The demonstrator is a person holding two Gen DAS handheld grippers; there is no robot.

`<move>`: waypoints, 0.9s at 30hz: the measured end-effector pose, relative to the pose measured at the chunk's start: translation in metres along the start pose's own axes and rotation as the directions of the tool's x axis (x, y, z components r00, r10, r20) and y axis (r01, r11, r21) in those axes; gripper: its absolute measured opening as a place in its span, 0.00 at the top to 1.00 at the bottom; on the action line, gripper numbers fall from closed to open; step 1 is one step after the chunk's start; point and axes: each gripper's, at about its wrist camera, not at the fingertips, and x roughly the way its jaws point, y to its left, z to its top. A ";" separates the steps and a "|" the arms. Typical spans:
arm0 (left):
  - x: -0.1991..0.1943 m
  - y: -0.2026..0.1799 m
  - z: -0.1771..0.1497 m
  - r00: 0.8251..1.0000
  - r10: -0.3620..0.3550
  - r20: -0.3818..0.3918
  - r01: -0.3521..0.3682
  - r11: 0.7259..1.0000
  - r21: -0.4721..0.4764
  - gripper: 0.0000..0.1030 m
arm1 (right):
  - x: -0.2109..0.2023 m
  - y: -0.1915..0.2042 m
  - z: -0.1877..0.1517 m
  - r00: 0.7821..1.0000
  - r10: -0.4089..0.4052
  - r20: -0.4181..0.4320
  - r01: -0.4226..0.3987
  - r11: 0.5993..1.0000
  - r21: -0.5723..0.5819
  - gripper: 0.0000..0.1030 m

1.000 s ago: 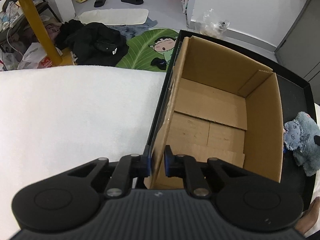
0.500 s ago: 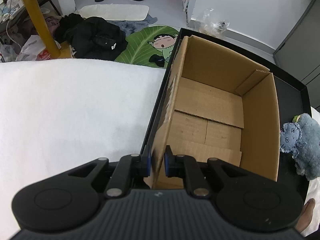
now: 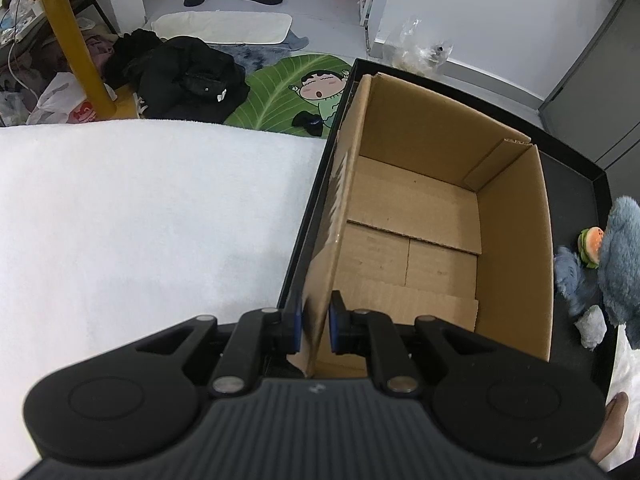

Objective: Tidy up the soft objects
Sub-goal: 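Lift the grey plush elephant with the right gripper toward the cardboard box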

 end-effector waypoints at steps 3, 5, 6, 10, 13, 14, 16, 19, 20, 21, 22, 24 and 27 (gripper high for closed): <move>0.000 0.002 -0.001 1.000 -0.007 -0.002 0.007 1.000 -0.004 0.88 | -0.001 0.010 0.003 1.000 0.013 0.013 -0.013 1.000 -0.012 0.86; 0.000 0.003 -0.001 1.000 -0.009 -0.002 0.009 1.000 -0.006 0.88 | 0.000 0.016 0.006 1.000 0.026 0.014 -0.026 1.000 -0.016 0.86; 0.000 0.003 -0.001 1.000 -0.009 -0.003 0.009 1.000 -0.006 0.88 | 0.000 0.017 0.008 0.999 0.034 0.013 -0.034 0.999 -0.015 0.86; 0.000 0.003 -0.001 1.000 -0.013 -0.003 0.013 1.000 -0.010 0.88 | 0.001 0.026 0.016 0.998 0.069 0.011 -0.069 0.998 0.004 0.85; 0.000 0.004 -0.001 1.000 -0.021 -0.002 0.021 1.000 -0.014 0.88 | 0.001 0.035 0.020 0.996 0.091 0.012 -0.091 0.996 0.004 0.85; 0.000 0.005 -0.001 1.000 -0.023 -0.002 0.023 1.000 -0.017 0.88 | 0.002 0.038 0.021 0.995 0.095 0.013 -0.095 0.995 0.001 0.85; -0.001 0.005 -0.001 1.000 -0.027 -0.002 0.027 0.999 -0.020 0.88 | 0.003 0.045 0.022 0.995 0.103 0.013 -0.102 0.995 -0.007 0.85; -0.001 0.005 -0.002 0.999 -0.035 -0.002 0.035 0.999 -0.022 0.88 | 0.007 0.058 0.022 0.993 0.119 0.007 -0.119 0.993 -0.016 0.85; -0.001 0.006 -0.001 0.999 -0.037 -0.002 0.037 0.999 -0.023 0.88 | 0.009 0.063 0.021 0.992 0.126 0.002 -0.126 0.992 -0.021 0.85; -0.002 0.006 -0.001 0.999 -0.037 -0.001 0.037 0.999 -0.024 0.88 | 0.012 0.068 0.020 0.991 0.134 -0.003 -0.134 0.991 -0.025 0.85; -0.001 0.006 -0.002 0.999 -0.039 0.000 0.039 0.999 -0.026 0.88 | 0.013 0.074 0.020 0.990 0.140 -0.007 -0.140 0.990 -0.029 0.85; -0.001 0.008 -0.001 0.999 -0.043 0.000 0.043 0.999 -0.026 0.88 | 0.017 0.085 0.017 0.988 0.152 -0.015 -0.152 0.988 -0.038 0.85; -0.002 0.009 -0.002 0.999 -0.049 0.003 0.049 0.998 -0.025 0.88 | 0.023 0.102 0.012 0.985 0.172 -0.029 -0.173 0.984 -0.050 0.85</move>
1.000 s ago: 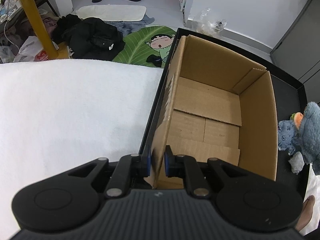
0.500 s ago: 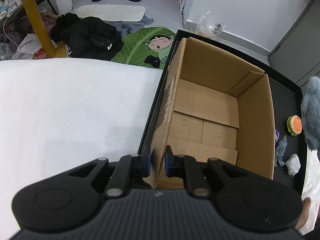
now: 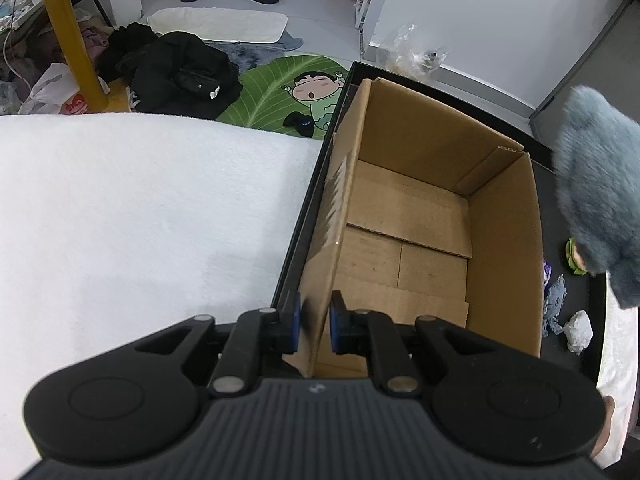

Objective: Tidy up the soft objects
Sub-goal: 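Lift the grey plush elephant with the right gripper toward the cardboard box, then lower the elephant into the cardboard box and open the right gripper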

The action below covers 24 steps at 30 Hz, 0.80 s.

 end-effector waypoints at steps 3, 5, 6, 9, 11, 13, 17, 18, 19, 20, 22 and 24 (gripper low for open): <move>0.001 0.002 0.000 1.000 -0.007 0.002 0.007 1.000 -0.001 0.88 | 0.013 0.013 -0.005 1.000 0.007 -0.022 -0.007 1.000 -0.008 0.85; 0.001 0.003 -0.001 1.000 -0.016 0.004 0.016 1.000 -0.005 0.88 | 0.023 0.020 -0.009 0.999 0.005 -0.034 -0.005 1.000 -0.007 0.85; 0.001 0.004 -0.001 1.000 -0.019 0.006 0.019 1.000 -0.007 0.88 | 0.027 0.023 -0.011 0.999 0.003 -0.040 -0.003 1.000 -0.004 0.85; 0.001 0.004 -0.002 1.000 -0.024 0.013 0.024 1.000 -0.003 0.88 | 0.037 0.031 -0.016 0.998 -0.001 -0.056 0.001 1.000 0.002 0.85; 0.001 0.006 -0.003 0.999 -0.027 0.017 0.027 1.000 -0.001 0.88 | 0.044 0.037 -0.021 0.998 -0.007 -0.065 0.007 1.000 -0.002 0.85; 0.001 0.008 -0.004 0.999 -0.032 0.018 0.032 0.999 -0.003 0.88 | 0.050 0.040 -0.025 0.997 -0.019 -0.073 0.019 1.000 -0.002 0.84; 0.000 0.010 -0.005 0.999 -0.041 0.018 0.041 0.999 -0.013 0.87 | 0.059 0.043 -0.031 0.995 -0.037 -0.087 0.037 0.999 0.000 0.84; 0.000 0.011 -0.005 0.999 -0.042 0.018 0.042 0.999 -0.014 0.87 | 0.062 0.044 -0.033 0.995 -0.043 -0.093 0.043 0.999 -0.001 0.84; 0.000 0.011 -0.005 0.999 -0.043 0.019 0.044 0.999 -0.015 0.87 | 0.065 0.044 -0.035 0.994 -0.050 -0.099 0.051 0.999 -0.002 0.84; 0.000 0.011 -0.004 0.999 -0.046 0.019 0.046 0.999 -0.015 0.87 | 0.068 0.045 -0.036 0.993 -0.059 -0.105 0.059 0.998 -0.003 0.84; 0.000 0.012 -0.004 0.999 -0.048 0.019 0.049 0.999 -0.017 0.87 | 0.074 0.047 -0.039 0.990 -0.075 -0.117 0.075 0.997 -0.007 0.84; 0.000 0.014 -0.004 0.998 -0.052 0.018 0.052 0.998 -0.021 0.87 | 0.080 0.050 -0.043 0.988 -0.085 -0.128 0.084 0.996 -0.009 0.84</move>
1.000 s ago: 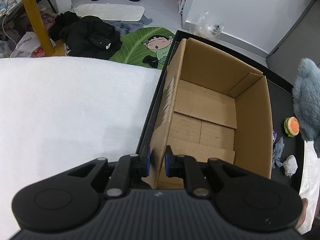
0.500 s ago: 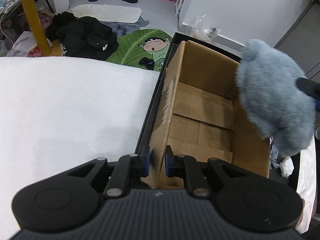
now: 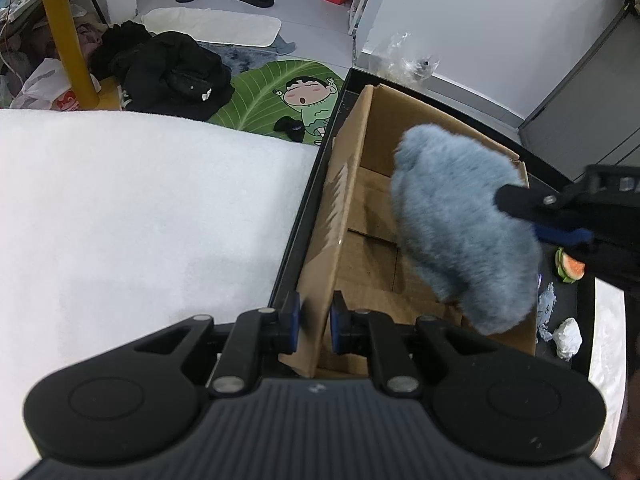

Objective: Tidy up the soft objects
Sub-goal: 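Lower the elephant into the cardboard box and open the right gripper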

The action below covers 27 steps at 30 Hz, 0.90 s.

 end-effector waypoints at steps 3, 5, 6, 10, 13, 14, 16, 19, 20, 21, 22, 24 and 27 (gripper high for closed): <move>0.000 0.001 0.000 1.000 -0.002 -0.002 0.002 1.000 -0.006 0.87 | 0.009 0.003 -0.003 1.000 -0.014 -0.014 0.014 1.000 0.002 0.83; 0.000 0.002 0.001 1.000 -0.005 -0.001 0.005 1.000 -0.008 0.87 | 0.013 0.004 -0.004 1.000 -0.025 -0.015 0.025 1.000 0.001 0.82; 0.001 0.002 0.001 1.000 -0.006 0.000 0.006 1.000 -0.008 0.87 | 0.016 0.005 -0.005 0.999 -0.032 -0.012 0.032 0.999 -0.001 0.82; 0.002 0.002 0.001 1.000 -0.005 0.002 0.006 1.000 -0.007 0.87 | 0.024 0.011 -0.008 0.999 -0.010 -0.033 0.009 1.000 -0.014 0.78; 0.002 0.001 0.001 1.000 -0.006 0.001 0.006 1.000 -0.006 0.87 | 0.024 0.014 -0.008 0.999 -0.003 -0.047 0.002 1.000 -0.029 0.73; 0.002 0.001 0.001 1.000 -0.004 0.003 0.004 1.000 -0.005 0.87 | 0.022 0.014 -0.008 0.999 0.002 -0.043 -0.004 0.999 -0.035 0.72; 0.001 0.000 0.001 1.000 -0.004 0.006 0.004 1.000 -0.005 0.87 | 0.016 0.013 -0.007 0.999 0.000 -0.037 -0.002 0.999 -0.048 0.71; -0.003 -0.001 0.000 0.999 0.005 0.035 -0.005 1.000 0.001 0.84 | 0.008 0.010 -0.007 0.999 -0.002 -0.034 0.000 0.999 -0.052 0.66; -0.004 -0.002 -0.001 0.999 0.009 0.036 -0.009 1.000 0.003 0.83 | 0.004 0.008 -0.008 0.999 -0.001 -0.034 -0.001 0.999 -0.053 0.65; -0.003 -0.003 -0.001 0.999 0.015 0.033 -0.015 1.000 0.004 0.82 | 0.002 0.007 -0.008 0.999 -0.002 -0.033 0.000 0.999 -0.054 0.62; -0.004 -0.003 0.000 0.999 0.023 0.034 -0.023 1.000 0.004 0.82 | 0.000 0.005 -0.008 0.999 -0.002 -0.033 0.000 0.998 -0.058 0.60; -0.007 -0.004 0.000 0.998 0.026 0.049 -0.026 1.000 0.003 0.77 | -0.008 0.002 -0.009 1.000 -0.001 -0.028 -0.001 0.998 -0.070 0.57; -0.013 -0.006 0.001 0.997 0.039 0.069 -0.040 0.999 0.003 0.63 | -0.023 0.001 -0.009 1.000 0.010 -0.013 -0.011 0.996 -0.091 0.54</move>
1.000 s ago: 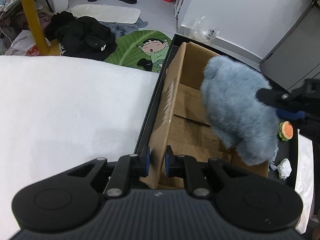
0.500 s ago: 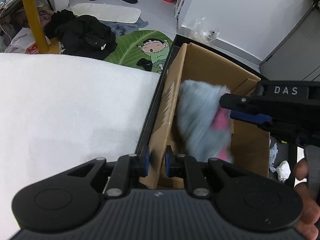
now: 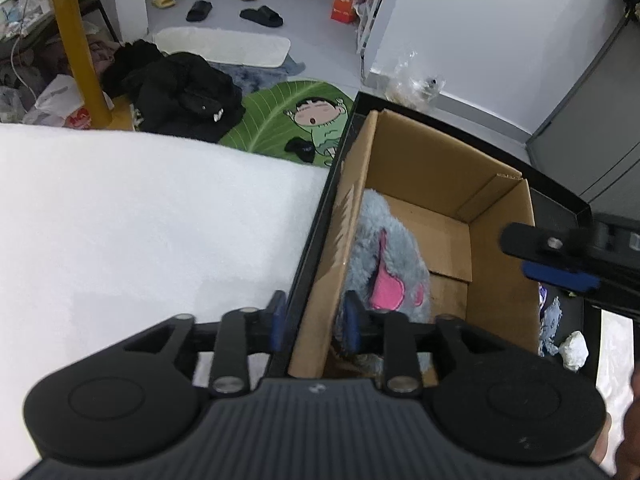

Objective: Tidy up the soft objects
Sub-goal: 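Lower the elephant into the cardboard box and open the right gripper, then move the right gripper to the white pouch and close on it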

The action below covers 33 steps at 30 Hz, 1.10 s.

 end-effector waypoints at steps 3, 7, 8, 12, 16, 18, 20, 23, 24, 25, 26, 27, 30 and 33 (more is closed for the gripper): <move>-0.003 -0.002 0.000 1.000 0.004 0.007 -0.004 1.000 0.006 0.54 | -0.018 -0.005 0.001 1.000 0.014 0.023 -0.014 1.000 -0.009 0.51; -0.008 -0.004 -0.001 1.000 0.009 0.030 -0.010 1.000 0.020 0.46 | -0.042 -0.020 0.003 0.999 0.011 0.051 -0.010 1.000 -0.018 0.49; -0.010 -0.007 -0.001 0.999 0.011 0.039 -0.012 1.000 0.027 0.43 | -0.046 -0.025 0.004 0.999 0.004 0.054 -0.003 1.000 -0.017 0.49; -0.016 -0.012 -0.003 0.998 0.025 0.063 -0.028 0.998 0.049 0.31 | -0.056 -0.047 0.004 0.998 -0.026 0.063 0.026 1.000 0.002 0.49; -0.019 -0.017 -0.004 0.996 0.044 0.072 -0.049 0.996 0.075 0.24 | -0.062 -0.064 0.001 0.997 -0.053 0.059 0.052 0.998 0.017 0.46; -0.019 -0.021 -0.004 0.996 0.056 0.073 -0.062 0.994 0.090 0.23 | -0.066 -0.074 -0.002 0.996 -0.065 0.059 0.064 0.998 0.022 0.40; -0.021 -0.024 -0.004 0.995 0.066 0.080 -0.074 0.992 0.104 0.22 | -0.069 -0.081 -0.004 0.995 -0.080 0.060 0.079 0.996 0.029 0.36; -0.021 -0.030 -0.004 0.993 0.080 0.087 -0.091 0.987 0.130 0.21 | -0.072 -0.095 -0.007 0.994 -0.094 0.048 0.091 0.994 0.053 0.36; -0.021 -0.033 -0.005 0.992 0.085 0.090 -0.097 0.985 0.139 0.21 | -0.073 -0.099 -0.008 0.994 -0.097 0.043 0.094 0.993 0.064 0.35; -0.022 -0.035 -0.005 0.991 0.090 0.094 -0.104 0.983 0.149 0.21 | -0.073 -0.105 -0.009 0.994 -0.105 0.035 0.102 0.992 0.078 0.35; -0.022 -0.038 -0.006 0.990 0.098 0.100 -0.113 0.981 0.160 0.21 | -0.073 -0.110 -0.011 0.993 -0.113 0.028 0.110 0.990 0.092 0.34; -0.022 -0.040 -0.007 0.989 0.105 0.104 -0.121 0.978 0.168 0.21 | -0.073 -0.116 -0.012 0.992 -0.122 0.021 0.119 0.987 0.105 0.33; -0.020 -0.046 -0.008 0.985 0.127 0.113 -0.147 0.971 0.190 0.20 | -0.070 -0.132 -0.016 0.990 -0.143 0.005 0.141 0.981 0.136 0.32; -0.019 -0.052 -0.009 0.982 0.148 0.117 -0.170 0.963 0.208 0.20 | -0.068 -0.144 -0.020 0.988 -0.155 -0.003 0.153 0.974 0.167 0.31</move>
